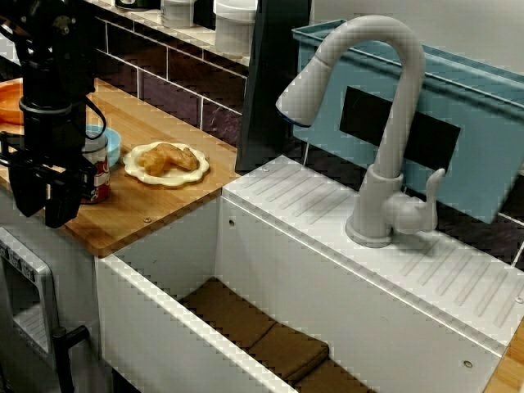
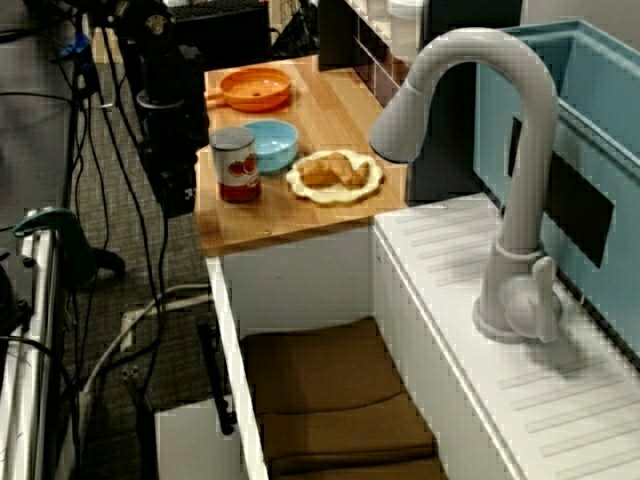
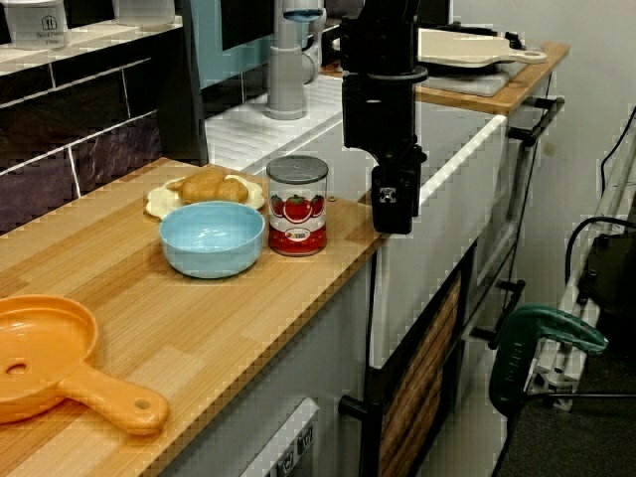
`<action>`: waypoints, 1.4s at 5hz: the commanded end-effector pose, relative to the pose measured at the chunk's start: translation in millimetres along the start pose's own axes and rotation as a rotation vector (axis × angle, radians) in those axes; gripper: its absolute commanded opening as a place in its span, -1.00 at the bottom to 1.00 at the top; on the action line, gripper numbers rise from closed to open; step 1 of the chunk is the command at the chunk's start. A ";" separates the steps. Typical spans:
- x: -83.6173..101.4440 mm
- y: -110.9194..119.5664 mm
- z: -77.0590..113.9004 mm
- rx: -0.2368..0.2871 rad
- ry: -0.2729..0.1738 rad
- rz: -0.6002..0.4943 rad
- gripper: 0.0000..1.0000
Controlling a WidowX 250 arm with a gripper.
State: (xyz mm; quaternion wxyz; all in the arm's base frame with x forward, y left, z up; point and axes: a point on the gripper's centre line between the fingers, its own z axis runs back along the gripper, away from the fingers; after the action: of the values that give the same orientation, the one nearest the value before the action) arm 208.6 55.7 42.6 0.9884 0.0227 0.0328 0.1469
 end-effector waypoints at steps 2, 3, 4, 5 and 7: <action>30.0 -6.1 13.8 -0.002 -0.069 0.005 -1.00; 36.2 -0.7 7.4 0.028 -0.109 -0.030 -1.00; 38.5 7.4 6.7 0.029 -0.124 -0.022 -1.00; 43.8 10.8 15.1 0.014 -0.111 -0.006 -1.00; 73.8 21.7 32.2 -0.012 -0.109 0.041 -1.00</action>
State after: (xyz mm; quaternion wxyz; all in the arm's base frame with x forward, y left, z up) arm 272.0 89.0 51.8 0.9863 0.0230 -0.0021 0.1636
